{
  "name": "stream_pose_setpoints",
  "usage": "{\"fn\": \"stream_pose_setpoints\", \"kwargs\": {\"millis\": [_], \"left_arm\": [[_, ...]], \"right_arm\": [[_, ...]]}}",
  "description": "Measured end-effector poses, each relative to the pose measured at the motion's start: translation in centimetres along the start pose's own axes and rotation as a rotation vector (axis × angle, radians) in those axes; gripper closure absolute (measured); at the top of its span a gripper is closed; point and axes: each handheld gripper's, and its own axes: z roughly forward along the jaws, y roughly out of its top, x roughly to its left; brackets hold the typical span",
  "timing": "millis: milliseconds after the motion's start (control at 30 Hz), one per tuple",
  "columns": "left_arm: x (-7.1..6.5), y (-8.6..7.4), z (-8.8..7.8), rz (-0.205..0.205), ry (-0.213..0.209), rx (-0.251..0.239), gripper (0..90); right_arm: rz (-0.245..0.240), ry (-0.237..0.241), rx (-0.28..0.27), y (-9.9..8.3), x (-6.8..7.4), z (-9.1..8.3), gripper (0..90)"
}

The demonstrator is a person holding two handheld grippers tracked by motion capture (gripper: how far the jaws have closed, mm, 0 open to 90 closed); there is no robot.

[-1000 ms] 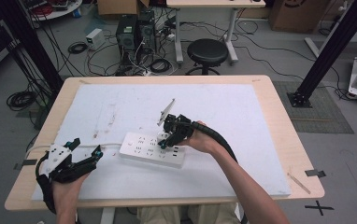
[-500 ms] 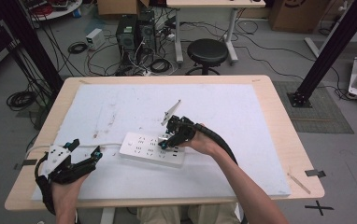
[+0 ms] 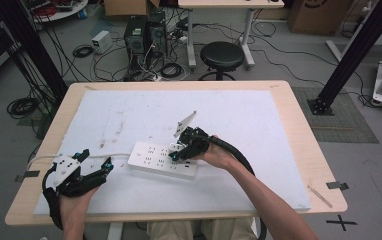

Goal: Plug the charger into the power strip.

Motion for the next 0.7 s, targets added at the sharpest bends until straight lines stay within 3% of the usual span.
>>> {"fn": "stream_pose_setpoints", "kwargs": {"millis": [133,433,500,700], "left_arm": [[0.1,0.0,-0.3,-0.006,0.003,-0.002,21.4],[0.3,0.0,-0.7,-0.009,0.010,-0.006,21.8],[0.2,0.0,-0.7,-0.008,0.007,-0.006,21.8],[0.2,0.0,-0.6,-0.009,0.002,-0.001,21.9]], "right_arm": [[0.008,0.032,-0.004,0.0,-0.5,0.1,64.0],[-0.010,0.043,-0.010,-0.1,-0.7,0.2,64.0],[-0.042,0.017,0.000,0.0,-0.2,0.2,64.0],[-0.064,-0.025,0.015,0.0,0.5,0.4,64.1]]}}
